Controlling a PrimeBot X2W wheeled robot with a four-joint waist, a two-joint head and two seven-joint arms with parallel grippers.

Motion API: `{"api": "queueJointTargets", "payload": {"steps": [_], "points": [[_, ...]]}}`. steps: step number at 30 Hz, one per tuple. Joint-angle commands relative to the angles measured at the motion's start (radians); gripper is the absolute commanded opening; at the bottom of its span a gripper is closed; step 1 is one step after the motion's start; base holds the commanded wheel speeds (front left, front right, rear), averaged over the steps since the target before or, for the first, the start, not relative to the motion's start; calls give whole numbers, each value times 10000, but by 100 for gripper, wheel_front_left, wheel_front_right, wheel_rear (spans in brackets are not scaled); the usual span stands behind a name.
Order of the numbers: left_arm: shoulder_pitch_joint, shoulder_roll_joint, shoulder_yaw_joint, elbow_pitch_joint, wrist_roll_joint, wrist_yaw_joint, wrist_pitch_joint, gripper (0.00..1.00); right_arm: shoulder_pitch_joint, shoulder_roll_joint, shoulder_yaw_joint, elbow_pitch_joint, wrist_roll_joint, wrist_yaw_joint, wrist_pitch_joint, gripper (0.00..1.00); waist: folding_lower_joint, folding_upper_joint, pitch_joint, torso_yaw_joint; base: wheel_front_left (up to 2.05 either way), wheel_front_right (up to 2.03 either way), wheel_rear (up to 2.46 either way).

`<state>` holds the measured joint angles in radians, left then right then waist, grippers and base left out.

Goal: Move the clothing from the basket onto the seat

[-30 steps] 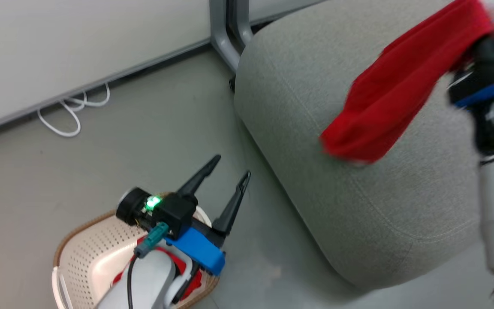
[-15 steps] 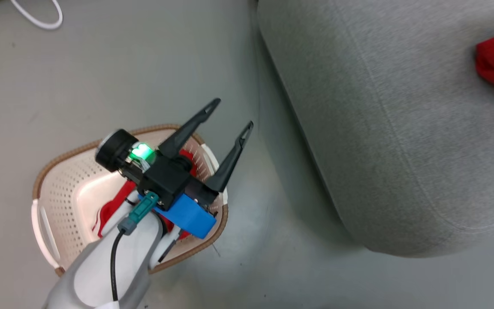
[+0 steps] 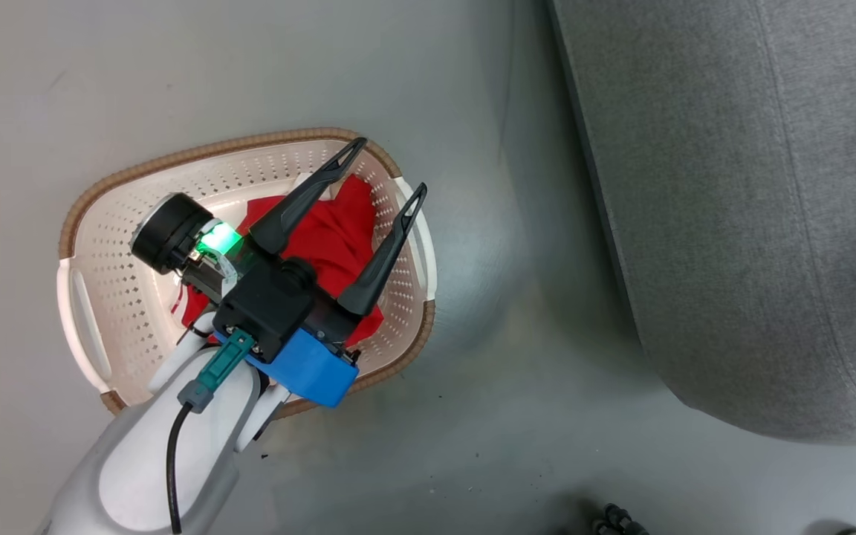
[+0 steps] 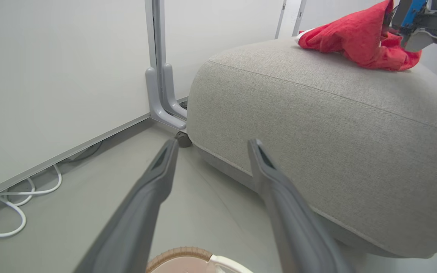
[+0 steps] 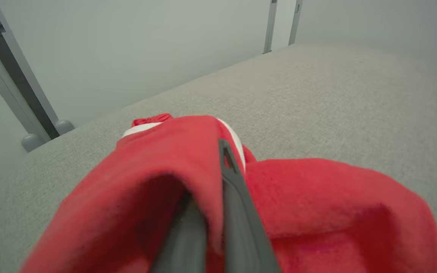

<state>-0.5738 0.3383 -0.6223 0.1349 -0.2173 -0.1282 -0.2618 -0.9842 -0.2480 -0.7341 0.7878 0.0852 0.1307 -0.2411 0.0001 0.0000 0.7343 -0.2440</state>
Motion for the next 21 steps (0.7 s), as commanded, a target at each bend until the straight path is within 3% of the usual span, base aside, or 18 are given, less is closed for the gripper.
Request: {"api": "queueJointTargets", "payload": {"steps": [1, 7, 8, 10, 21], "points": [[10, 2, 51, -41, 75, 52, -48, 100, -47, -111, -36, 151, -106, 1, -110, 0, -1, 0, 41, 79, 0, 0, 0], [-60, -55, 8, 23, 124, 40, -48, 100, -189, -169, 18, 549, -206, 1, -234, 0, -1, 0, -58, 125, 0, 0, 0], [-76, -57, -7, 39, 119, 36, -48, 100, -211, -181, 11, 588, -229, 1, -237, 25, -1, 0, -81, 128, 0, 0, 0], [-111, -72, -11, 65, 95, 30, -48, 100, -261, -193, -17, 664, -257, 1, -243, 100, -1, 0, -133, 139, 0, 0, 0], [278, -266, 227, 208, -107, 14, -48, 100, 245, -2, 461, 319, -499, 1, -254, 100, -1, 0, -883, 201, 0, 0, 0]]}}
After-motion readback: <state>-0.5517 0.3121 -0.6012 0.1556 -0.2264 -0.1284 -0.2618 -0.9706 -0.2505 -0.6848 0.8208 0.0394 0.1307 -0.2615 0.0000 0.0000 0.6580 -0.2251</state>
